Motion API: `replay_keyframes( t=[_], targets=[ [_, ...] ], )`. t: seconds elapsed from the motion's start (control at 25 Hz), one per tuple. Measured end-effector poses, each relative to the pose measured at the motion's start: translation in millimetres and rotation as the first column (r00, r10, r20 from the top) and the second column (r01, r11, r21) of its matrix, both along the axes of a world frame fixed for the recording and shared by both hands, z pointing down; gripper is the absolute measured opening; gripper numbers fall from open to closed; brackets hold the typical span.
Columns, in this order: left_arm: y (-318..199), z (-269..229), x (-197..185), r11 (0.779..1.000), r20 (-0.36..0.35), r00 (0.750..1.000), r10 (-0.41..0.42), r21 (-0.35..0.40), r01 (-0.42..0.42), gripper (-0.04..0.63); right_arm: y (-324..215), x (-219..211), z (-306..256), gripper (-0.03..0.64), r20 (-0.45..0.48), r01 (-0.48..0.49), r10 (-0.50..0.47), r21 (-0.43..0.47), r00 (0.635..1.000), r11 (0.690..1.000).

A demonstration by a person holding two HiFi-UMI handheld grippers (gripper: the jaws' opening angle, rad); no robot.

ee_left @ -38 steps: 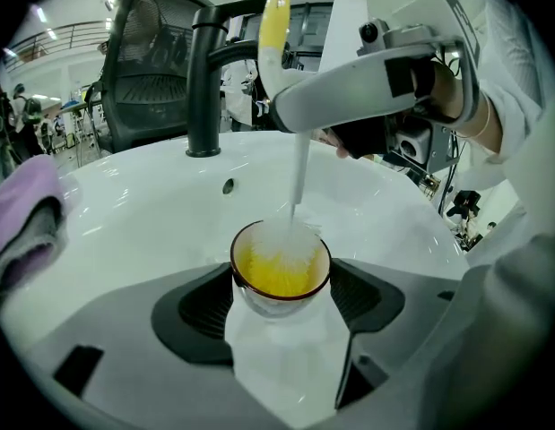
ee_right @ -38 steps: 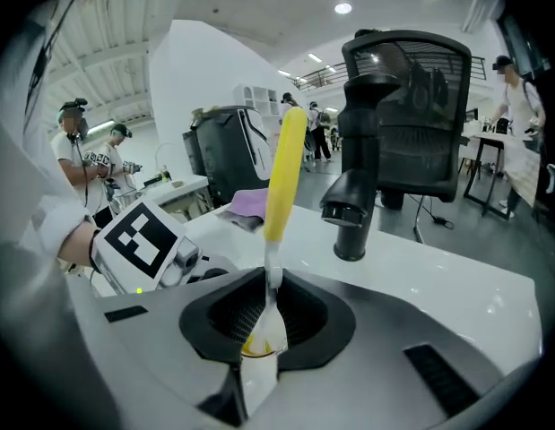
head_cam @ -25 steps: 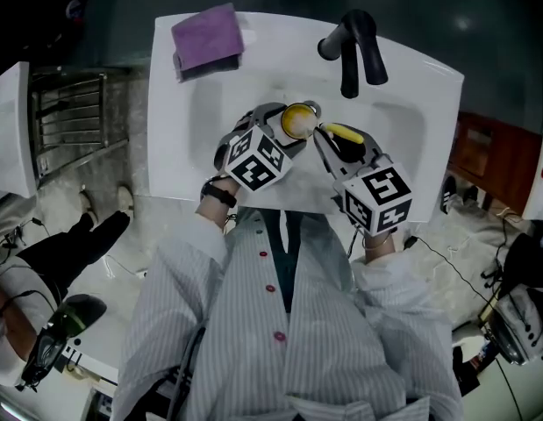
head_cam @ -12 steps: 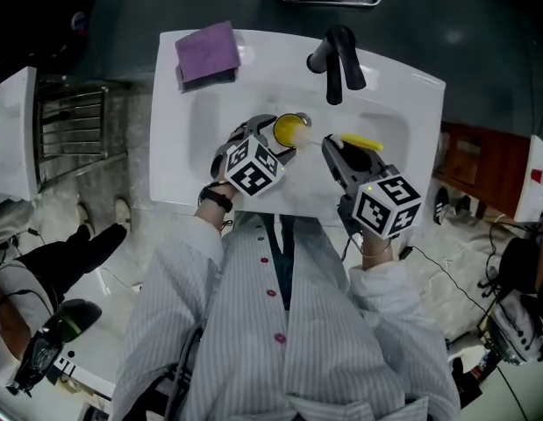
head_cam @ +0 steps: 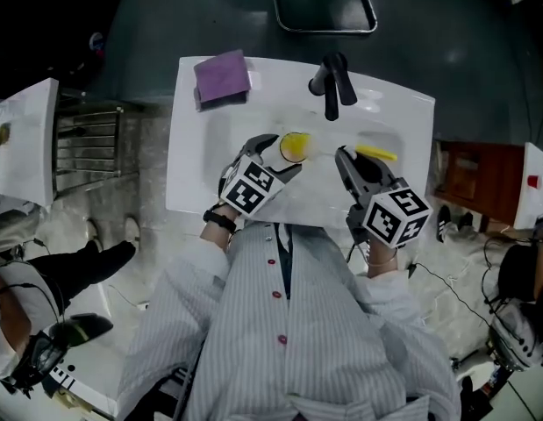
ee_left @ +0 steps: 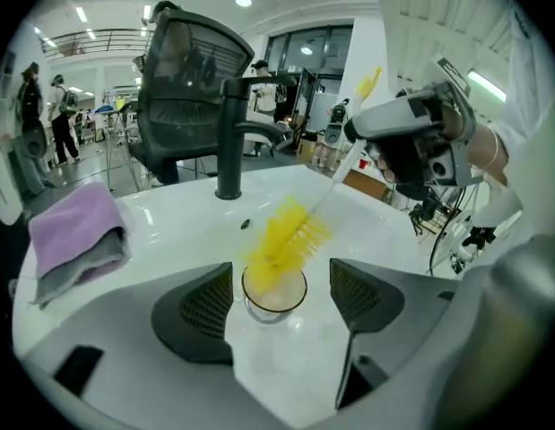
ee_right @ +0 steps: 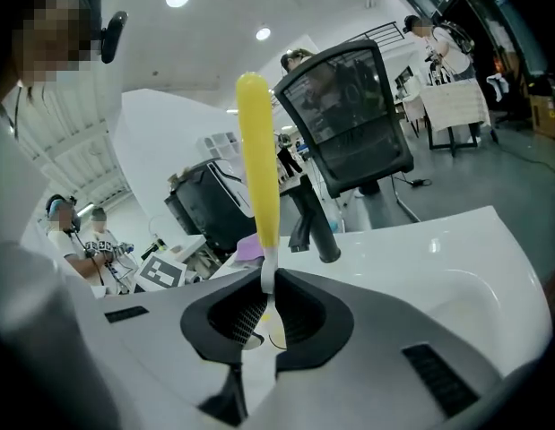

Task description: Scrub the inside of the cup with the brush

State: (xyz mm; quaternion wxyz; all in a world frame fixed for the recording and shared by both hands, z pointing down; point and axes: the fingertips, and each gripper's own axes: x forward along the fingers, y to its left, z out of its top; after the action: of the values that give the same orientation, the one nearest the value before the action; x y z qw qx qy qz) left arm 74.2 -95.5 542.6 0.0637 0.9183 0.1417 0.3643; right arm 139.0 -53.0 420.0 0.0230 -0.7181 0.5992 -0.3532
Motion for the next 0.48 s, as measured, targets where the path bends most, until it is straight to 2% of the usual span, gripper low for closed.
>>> replay_keyframes(
  t=[0.16, 0.28, 0.48],
  targets=[
    [-7.2, -38.1, 1.2, 0.998, -0.068, 0.996, -0.058, -0.039, 0.055, 0.345, 2.6, -3.5, -23.9, 0.055, -0.028, 0.008, -0.007, 0.035, 1.0, 0.999],
    [-11.4, -67.0, 0.3, 0.991, -0.126, 0.986, -0.106, -0.089, 0.096, 0.312, 5.8, -4.7, -45.7, 0.055, -0.06, 0.013, -0.008, 0.071, 0.998, 0.997],
    [-7.6, -131.1, -0.1, 0.973, -0.249, 0.953, -0.172, -0.191, 0.126, 0.242, 16.1, -8.0, -85.7, 0.055, -0.113, 0.019, -0.003, 0.141, 0.994, 0.99]
  ],
)
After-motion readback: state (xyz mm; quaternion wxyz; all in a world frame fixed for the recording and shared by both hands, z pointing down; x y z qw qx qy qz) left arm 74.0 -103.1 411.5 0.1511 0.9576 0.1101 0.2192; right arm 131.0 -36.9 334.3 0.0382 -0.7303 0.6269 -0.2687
